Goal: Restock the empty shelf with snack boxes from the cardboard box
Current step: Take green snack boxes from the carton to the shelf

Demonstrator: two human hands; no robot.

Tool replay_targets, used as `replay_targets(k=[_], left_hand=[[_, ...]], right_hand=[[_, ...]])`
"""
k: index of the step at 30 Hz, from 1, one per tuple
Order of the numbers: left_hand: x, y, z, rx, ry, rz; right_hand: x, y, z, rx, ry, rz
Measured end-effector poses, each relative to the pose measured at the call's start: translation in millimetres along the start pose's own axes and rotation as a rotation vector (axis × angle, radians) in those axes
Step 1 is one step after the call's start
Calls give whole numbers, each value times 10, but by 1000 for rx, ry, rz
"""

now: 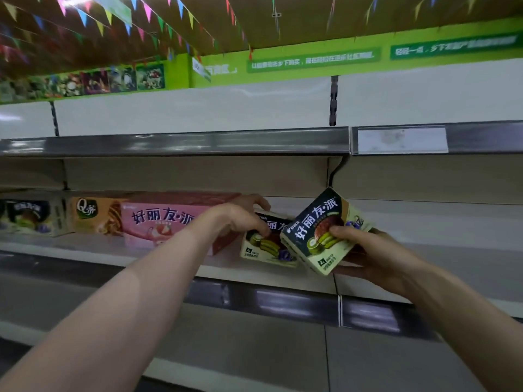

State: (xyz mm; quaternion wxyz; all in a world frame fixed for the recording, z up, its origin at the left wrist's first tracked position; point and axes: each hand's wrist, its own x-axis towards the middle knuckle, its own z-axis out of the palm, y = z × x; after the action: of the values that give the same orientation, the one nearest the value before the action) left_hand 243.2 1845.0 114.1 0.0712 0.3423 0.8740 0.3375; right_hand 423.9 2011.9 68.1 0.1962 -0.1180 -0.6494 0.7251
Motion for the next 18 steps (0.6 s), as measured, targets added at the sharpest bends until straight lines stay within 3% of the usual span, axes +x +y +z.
replay_targets(k=[3,9,18], left_hand=[[121,-69,78,67,9,36],[375,-118,99,473,-78,74],[756,-143,-74,814,-100,109]], right_hand=[[82,25,120,14,27,-6],[284,128,280,27,124,12],[363,99,180,-70,104,42]])
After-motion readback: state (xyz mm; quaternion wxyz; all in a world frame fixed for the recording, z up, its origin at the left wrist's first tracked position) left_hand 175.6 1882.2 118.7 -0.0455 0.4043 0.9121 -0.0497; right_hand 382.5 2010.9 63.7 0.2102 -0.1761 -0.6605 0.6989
